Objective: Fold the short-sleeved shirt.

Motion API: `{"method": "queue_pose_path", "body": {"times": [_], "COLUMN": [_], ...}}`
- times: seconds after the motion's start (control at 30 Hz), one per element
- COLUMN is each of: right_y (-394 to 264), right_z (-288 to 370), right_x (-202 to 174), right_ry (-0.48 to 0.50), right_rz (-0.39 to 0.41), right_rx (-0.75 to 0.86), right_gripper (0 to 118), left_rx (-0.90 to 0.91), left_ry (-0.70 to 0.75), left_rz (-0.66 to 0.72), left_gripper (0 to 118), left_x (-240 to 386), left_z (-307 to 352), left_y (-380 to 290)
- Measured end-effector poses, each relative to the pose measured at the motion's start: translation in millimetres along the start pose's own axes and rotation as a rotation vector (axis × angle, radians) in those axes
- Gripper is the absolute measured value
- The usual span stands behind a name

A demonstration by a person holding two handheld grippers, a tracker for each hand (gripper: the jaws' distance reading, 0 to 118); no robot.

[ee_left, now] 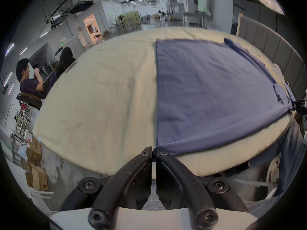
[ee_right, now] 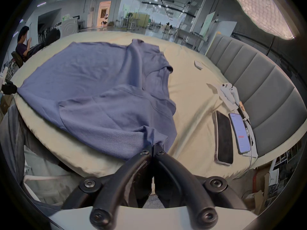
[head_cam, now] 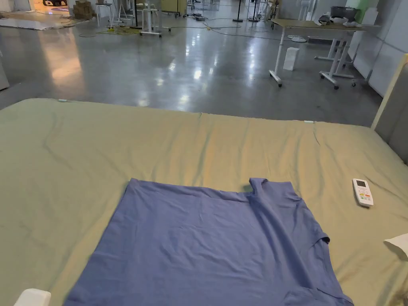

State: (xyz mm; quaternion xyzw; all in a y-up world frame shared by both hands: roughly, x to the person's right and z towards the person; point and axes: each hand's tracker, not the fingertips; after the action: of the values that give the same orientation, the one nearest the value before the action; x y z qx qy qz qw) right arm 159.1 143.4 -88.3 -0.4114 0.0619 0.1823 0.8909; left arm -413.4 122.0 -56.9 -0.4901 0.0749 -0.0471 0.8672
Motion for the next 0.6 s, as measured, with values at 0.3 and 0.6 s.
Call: {"method": "queue_pose_path", "body": {"times": [0.3, 0.6], "right_y": [6, 71], "right_z": [-14, 29], "right_x": [-2, -10], "right_ry": [-0.017, -0.052], "right_rz": [0.036, -0.206], "right_rx": [-0.059, 0.394], "right_gripper": [35, 82], "left_rx": [-0.014, 0.235], "left_ry": [-0.040, 0.027], "left_rz": [0.078, 0.080], "left_gripper": [8, 67], "left_x": [-4, 34], "left_z": [-7, 14], "left_y": [4, 61]}}
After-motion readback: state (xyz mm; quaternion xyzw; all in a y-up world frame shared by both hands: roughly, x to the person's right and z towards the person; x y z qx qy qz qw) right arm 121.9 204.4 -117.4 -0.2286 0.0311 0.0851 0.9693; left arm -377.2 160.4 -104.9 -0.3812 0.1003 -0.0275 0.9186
